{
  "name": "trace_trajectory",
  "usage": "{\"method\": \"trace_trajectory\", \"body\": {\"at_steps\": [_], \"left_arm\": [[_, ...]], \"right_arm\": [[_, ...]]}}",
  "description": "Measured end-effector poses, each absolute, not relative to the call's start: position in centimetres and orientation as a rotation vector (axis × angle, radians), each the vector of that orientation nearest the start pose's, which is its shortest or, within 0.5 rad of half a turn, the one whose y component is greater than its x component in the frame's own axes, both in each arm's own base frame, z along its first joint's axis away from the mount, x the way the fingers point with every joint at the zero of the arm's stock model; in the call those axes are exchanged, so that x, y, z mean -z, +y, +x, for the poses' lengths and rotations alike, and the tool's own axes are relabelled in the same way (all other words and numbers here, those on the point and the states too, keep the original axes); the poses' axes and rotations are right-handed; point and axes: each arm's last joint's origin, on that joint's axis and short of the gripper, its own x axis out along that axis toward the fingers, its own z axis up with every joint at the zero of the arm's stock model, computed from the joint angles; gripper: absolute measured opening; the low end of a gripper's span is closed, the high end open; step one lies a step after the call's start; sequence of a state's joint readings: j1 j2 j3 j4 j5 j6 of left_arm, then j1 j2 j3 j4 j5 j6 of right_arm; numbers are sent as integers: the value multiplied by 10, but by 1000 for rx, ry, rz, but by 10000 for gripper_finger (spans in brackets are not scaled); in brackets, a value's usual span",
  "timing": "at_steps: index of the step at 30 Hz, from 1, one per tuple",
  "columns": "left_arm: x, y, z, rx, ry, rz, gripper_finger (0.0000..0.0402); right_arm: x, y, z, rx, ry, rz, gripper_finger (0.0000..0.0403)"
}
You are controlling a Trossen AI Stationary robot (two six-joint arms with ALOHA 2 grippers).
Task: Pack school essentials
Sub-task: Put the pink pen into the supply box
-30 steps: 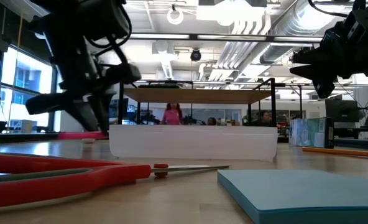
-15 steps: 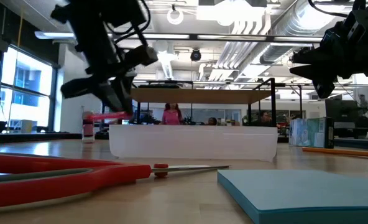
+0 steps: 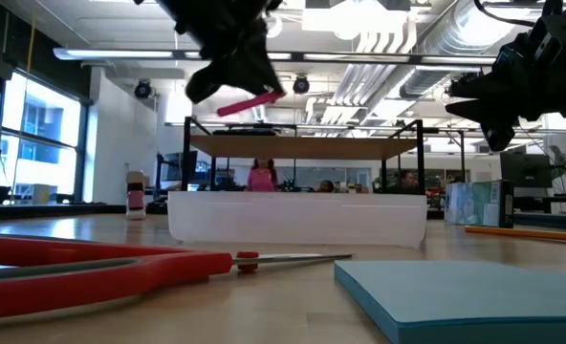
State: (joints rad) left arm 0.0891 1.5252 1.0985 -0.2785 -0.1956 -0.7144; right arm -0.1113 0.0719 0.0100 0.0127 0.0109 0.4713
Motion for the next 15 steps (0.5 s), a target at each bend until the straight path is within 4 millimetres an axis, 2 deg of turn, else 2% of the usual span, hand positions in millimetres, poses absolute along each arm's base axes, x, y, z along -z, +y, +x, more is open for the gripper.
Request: {"method": "trace_trajectory", "body": {"at_steps": [5, 15], "left_arm": [[-247, 25, 338, -332, 652, -483, 55], [-208, 10, 357, -171, 790, -260, 56]], "right_arm": [[-162, -12, 101, 132, 20, 473, 122], [-162, -12, 101, 132, 20, 473, 122]]}}
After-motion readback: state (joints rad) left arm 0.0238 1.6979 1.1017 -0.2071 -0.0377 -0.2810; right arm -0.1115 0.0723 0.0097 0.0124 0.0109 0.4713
